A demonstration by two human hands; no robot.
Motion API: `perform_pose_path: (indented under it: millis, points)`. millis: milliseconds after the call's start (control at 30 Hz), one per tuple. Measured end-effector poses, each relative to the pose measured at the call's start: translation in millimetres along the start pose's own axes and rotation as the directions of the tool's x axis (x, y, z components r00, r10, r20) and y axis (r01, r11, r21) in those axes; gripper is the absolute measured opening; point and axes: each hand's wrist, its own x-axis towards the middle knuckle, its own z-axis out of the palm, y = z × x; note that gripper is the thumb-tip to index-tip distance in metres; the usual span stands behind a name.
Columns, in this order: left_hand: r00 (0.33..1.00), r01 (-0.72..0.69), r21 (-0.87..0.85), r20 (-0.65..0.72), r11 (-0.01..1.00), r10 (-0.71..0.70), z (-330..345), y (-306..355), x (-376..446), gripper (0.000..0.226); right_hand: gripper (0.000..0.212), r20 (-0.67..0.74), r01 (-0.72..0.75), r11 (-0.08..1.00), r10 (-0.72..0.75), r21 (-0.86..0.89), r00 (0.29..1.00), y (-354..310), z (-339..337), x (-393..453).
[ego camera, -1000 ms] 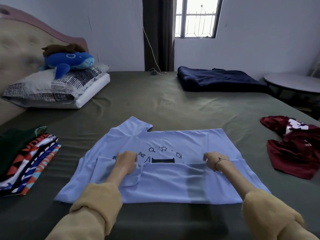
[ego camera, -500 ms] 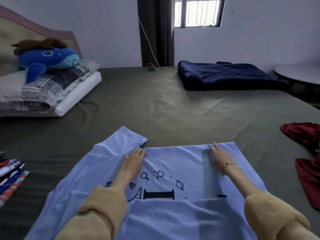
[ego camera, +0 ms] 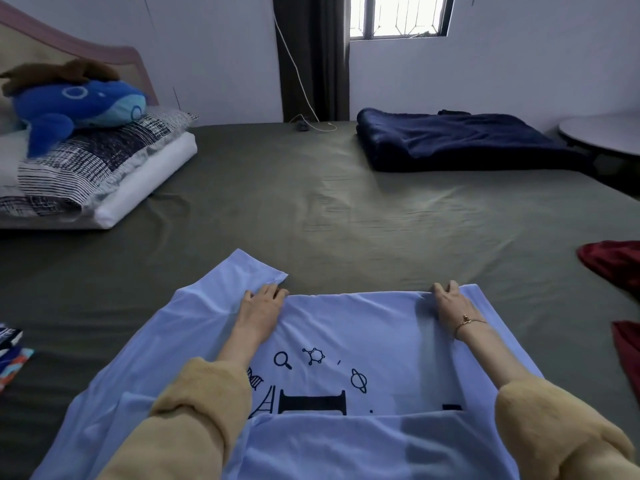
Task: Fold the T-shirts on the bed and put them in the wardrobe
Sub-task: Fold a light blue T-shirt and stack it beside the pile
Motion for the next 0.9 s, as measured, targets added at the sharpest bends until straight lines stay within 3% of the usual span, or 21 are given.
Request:
perform_pose_path:
  millis: [167,333,633,900]
  points:
    - [0.994,0.105,0.116,-0.041,0.988,-0.101,-5,-5,-2,0.034,0.028,-0.029,-0.088,0.996,0.089,0.031,0.996,-2,-2,-6]
    - [0.987,0.150,0.146,-0.078,0.978,-0.140,-12,-4,-15,0.033,0.029,-0.083,-0.094,0.995,0.097,0.044,0.992,-1,-2,-23]
    - [0.997,0.072,0.272,-0.011,0.959,-0.072,-26,-3,-66,0.033,0.028,-0.198,-0.037,0.987,0.068,0.157,0.978,14,0,-71]
    - [0.999,0.054,0.301,-0.019,0.952,-0.051,-29,1,-108,0.041,0.021,-0.263,-0.123,0.988,0.093,-0.098,0.960,28,-12,-124]
